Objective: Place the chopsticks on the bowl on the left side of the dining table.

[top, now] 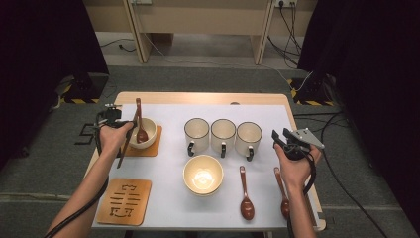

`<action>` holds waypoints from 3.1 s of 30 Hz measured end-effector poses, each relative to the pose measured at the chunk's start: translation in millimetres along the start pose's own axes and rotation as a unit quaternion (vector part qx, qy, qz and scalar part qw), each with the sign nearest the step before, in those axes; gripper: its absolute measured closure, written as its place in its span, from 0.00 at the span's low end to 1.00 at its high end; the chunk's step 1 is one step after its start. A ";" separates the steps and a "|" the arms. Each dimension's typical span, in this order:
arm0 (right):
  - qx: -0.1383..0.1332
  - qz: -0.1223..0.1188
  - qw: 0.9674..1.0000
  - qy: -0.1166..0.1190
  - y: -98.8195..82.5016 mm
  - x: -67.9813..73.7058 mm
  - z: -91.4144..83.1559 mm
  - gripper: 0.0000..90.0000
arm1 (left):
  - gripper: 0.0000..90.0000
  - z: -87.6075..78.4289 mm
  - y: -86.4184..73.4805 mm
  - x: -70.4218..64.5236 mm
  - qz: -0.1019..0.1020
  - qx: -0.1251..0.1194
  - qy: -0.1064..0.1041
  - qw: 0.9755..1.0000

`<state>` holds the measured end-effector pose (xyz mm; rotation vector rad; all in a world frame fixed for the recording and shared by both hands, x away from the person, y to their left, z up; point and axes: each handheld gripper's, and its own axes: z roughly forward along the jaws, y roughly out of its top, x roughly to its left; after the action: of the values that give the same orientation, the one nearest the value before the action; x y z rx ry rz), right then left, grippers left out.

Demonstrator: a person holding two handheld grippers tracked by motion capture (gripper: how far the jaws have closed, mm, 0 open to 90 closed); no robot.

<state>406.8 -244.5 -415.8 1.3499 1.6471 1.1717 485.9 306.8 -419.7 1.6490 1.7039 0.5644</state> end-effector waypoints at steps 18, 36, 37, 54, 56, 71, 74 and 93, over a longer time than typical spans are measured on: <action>0.000 -0.001 1.000 0.002 0.4 1.8 -0.8 0.62 | 0.65 -44.4 -14.9 13.3 0.072 -0.033 -0.017 0.997; 0.000 0.000 1.000 0.001 1.1 2.5 -1.7 0.62 | 0.90 -71.0 -60.2 36.6 0.129 -0.002 -0.039 0.991; 0.000 -0.001 1.000 0.001 1.2 2.7 -1.9 0.62 | 0.90 -71.1 -62.5 36.2 0.130 -0.001 -0.041 0.991; -0.001 0.002 1.000 -0.001 0.6 1.3 -1.8 0.62 | 0.98 -63.1 -78.8 27.5 0.155 0.031 -0.066 0.985; 0.000 0.003 1.000 -0.001 0.5 1.3 -1.8 0.61 | 0.98 -62.5 -79.5 26.1 0.156 0.032 -0.069 0.985; 0.002 0.003 1.000 -0.002 0.5 0.6 -2.7 0.61 | 0.98 -58.4 -82.5 9.9 0.172 0.041 -0.085 0.981; 0.001 0.003 1.000 -0.003 0.5 0.6 -2.5 0.61 | 0.98 -56.6 -82.7 4.9 0.176 0.043 -0.090 0.979; -0.003 0.004 1.000 -0.003 1.2 -0.7 -3.7 0.61 | 0.99 -40.2 -77.0 -31.8 0.196 0.051 -0.112 0.973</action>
<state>404.0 -245.8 -413.4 1.3559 1.6344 1.1748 402.5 274.1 -443.0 2.0583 1.2690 0.4567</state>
